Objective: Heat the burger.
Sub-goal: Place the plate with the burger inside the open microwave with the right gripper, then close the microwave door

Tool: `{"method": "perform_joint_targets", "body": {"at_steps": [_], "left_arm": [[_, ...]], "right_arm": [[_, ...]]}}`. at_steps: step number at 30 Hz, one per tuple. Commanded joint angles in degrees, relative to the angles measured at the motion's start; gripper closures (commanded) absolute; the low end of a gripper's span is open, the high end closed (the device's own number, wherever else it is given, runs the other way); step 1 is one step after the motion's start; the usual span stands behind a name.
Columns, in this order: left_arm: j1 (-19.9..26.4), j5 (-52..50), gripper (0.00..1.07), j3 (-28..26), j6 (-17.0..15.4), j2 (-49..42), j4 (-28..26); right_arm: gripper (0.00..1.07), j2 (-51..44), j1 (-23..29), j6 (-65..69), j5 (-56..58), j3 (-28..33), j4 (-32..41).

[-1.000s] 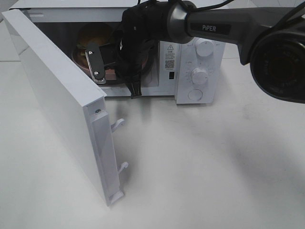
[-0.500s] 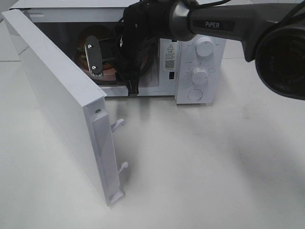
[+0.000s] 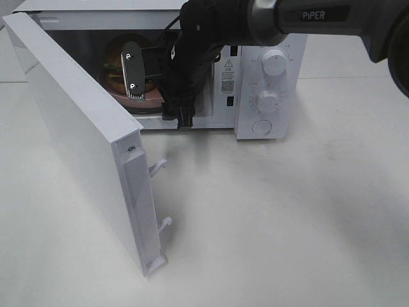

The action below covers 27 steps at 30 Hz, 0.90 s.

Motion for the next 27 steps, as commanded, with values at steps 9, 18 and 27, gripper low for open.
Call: {"method": "perform_joint_targets", "body": {"at_steps": [9, 18, 27], "left_arm": [[0.06, -0.17, 0.07, 0.17, -0.11, -1.03, 0.00], [0.06, -0.17, 0.07, 0.17, -0.11, -1.03, 0.00], [0.06, -0.17, 0.07, 0.17, -0.11, -1.03, 0.00]], "right_arm": [[0.31, -7.33, 0.00, 1.60, -5.39, 10.94, 0.80], [0.31, -14.44, 0.00, 3.09, -8.94, 21.20, 0.46], [0.31, -20.40, 0.00, 3.09, -10.31, 28.36, 0.06]]}}
